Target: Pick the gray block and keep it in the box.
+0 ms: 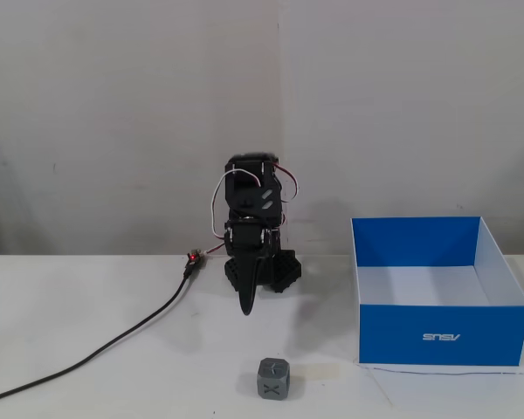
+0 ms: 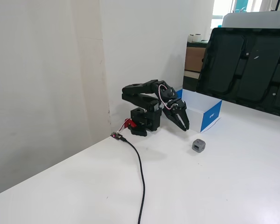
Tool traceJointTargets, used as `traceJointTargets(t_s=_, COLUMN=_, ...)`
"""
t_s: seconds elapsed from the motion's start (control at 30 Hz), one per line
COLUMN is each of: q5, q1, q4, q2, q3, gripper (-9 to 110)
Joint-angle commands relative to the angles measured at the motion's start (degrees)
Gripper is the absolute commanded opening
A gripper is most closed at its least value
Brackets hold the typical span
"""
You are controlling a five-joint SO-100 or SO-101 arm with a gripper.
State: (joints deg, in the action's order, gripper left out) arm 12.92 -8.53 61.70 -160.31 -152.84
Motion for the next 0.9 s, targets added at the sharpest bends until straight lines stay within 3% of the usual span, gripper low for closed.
traceJointTargets(t_s=0.0, q5=0.44, q1=1.14, q4=-2.46, q2=14.77, q3=10.90, gripper=1)
traceJointTargets(t_s=0.17, q5=2.02, q1=0.18, q4=-2.37, q2=19.42, q3=15.38, gripper=6)
traceJointTargets(t_s=0.27, q5=5.45, q1=-0.97, q4=-2.20, q2=18.90, q3=15.56, gripper=21)
traceJointTargets(t_s=0.87, q5=13.54, q1=-8.26, q4=-0.53, q2=38.76, q3=24.96, gripper=22)
